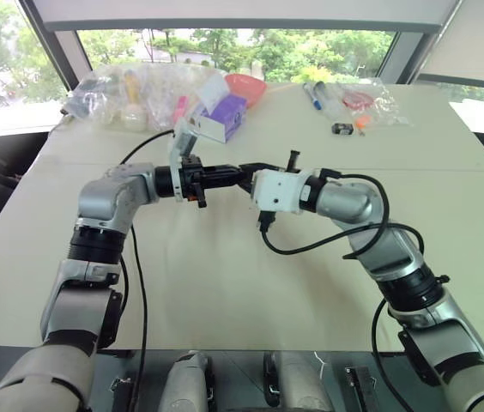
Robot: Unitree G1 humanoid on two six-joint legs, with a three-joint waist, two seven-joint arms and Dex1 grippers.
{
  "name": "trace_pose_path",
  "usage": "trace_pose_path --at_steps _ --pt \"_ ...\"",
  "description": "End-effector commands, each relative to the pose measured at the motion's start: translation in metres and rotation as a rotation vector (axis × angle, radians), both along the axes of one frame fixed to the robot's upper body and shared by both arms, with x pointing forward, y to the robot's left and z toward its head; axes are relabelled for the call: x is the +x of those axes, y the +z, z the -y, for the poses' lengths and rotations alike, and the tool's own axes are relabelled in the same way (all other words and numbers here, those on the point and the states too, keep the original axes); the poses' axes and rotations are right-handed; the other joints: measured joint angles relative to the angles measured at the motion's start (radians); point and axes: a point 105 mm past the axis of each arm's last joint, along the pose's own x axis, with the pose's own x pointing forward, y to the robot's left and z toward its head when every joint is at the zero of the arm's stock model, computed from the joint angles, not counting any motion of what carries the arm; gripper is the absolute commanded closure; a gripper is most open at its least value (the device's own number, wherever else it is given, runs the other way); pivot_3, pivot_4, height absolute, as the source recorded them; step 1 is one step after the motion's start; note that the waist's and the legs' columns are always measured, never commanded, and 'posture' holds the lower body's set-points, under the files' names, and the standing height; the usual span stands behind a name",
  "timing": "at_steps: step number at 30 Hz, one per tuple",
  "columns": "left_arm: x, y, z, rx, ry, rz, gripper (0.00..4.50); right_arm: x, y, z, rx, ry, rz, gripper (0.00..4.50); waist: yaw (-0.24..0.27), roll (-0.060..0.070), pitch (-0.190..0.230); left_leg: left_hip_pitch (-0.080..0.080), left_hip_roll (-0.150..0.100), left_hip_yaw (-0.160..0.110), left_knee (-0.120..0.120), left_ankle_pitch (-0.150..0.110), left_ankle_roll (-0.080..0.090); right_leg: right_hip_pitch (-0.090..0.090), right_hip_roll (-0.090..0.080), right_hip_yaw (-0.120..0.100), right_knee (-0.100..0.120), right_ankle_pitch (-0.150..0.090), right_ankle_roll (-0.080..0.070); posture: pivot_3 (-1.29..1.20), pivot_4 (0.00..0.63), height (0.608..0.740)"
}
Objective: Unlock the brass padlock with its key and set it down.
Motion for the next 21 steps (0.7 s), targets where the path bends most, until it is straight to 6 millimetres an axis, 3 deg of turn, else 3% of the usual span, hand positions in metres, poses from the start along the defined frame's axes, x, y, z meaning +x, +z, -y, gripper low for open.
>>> trace_pose_path --at_steps 1,3,11,18,21 --pt "-0.003 0.005 0.004 0.03 -0.029 0.039 4.48 -0.012 0.024 -0.007 0.042 0.048 0.085 3.81 0.0 0.0 0.0 0.0 0.0 0.0 0.0 0.0 0.0 0.0 0.0 0.0 0.0 0.0 0.0 0.0 0.15 0.734" --pt "-0.003 0.007 0.002 0.014 -0.026 0.033 4.48 -0.011 0.022 -0.006 0.038 0.037 0.071 3.81 0.0 0.0 0.0 0.0 0.0 0.0 0.0 0.0 0.0 0.0 0.0 0.0 0.0 0.0 0.0 0.0 0.15 0.734" --pt "-0.002 0.019 -0.01 -0.106 0.015 -0.029 4.5 -0.003 0.021 0.022 0.058 -0.075 0.034 0.03 0.002 0.0 0.0 0.0 0.0 0.0 0.0 0.0 0.0 0.0 0.0 0.0 0.0 0.0 0.0 0.0 0.15 0.734" --pt "-0.01 0.022 -0.011 -0.126 -0.008 -0.041 4.5 -0.02 0.048 0.043 0.486 -0.12 -0.174 0.03 -0.002 0.0 0.0 0.0 0.0 -0.001 0.0 0.0 0.0 0.0 0.0 0.0 0.0 0.0 0.0 0.0 0.15 0.734" --pt "-0.017 0.025 -0.008 -0.14 -0.046 -0.051 4.5 -0.02 0.052 0.044 0.526 -0.14 -0.19 0.03 0.001 0.0 0.0 0.0 0.0 -0.002 0.0 0.001 -0.001 0.0 0.0 0.0 0.001 0.0 0.0 0.0 0.15 0.734"
